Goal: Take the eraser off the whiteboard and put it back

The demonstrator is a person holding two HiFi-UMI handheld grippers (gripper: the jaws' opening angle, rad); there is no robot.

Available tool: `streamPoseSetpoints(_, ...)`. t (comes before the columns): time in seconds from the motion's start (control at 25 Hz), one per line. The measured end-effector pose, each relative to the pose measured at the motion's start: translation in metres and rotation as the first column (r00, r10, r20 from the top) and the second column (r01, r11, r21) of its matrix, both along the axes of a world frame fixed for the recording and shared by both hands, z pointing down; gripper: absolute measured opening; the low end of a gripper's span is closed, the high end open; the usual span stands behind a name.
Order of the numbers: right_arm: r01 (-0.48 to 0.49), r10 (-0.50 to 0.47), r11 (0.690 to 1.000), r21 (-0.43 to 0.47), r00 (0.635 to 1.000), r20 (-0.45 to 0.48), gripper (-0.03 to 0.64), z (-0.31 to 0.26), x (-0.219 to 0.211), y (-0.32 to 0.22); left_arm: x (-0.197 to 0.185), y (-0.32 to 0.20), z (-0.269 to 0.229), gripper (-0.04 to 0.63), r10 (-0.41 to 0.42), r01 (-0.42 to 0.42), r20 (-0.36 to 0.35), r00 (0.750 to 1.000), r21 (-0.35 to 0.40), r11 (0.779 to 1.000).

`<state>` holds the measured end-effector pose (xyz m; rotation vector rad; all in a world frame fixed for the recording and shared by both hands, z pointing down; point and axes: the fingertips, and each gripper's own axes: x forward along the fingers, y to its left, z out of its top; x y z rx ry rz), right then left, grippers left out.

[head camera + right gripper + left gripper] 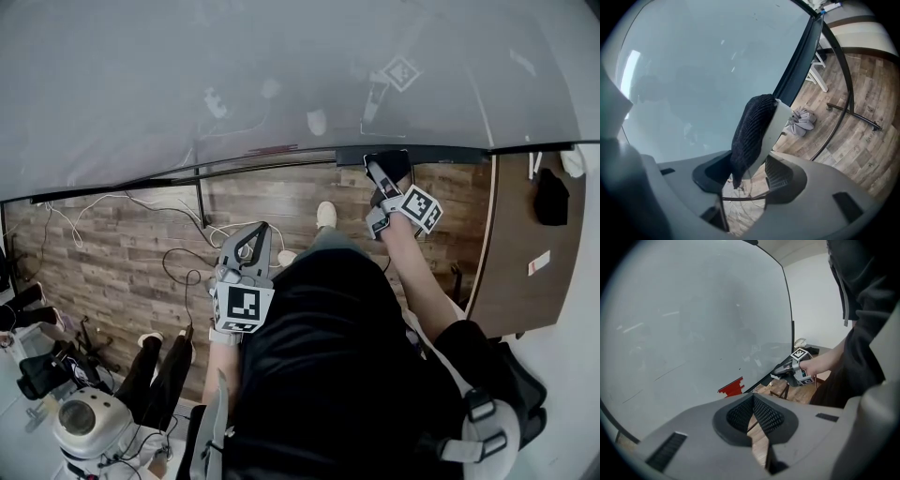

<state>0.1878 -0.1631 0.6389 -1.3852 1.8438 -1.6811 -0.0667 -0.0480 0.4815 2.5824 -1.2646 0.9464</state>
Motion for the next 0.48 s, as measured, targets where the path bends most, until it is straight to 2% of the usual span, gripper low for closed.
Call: streamPoseSetpoints(0.48,0.117,-0.111,0.992,0.052,0.989,-0.095,0.196,-0.019,-0.039,0.036,-0.033,0.031,0.003,0.006,-0.033,0.033,-0.017,0.999,0.002,0.999)
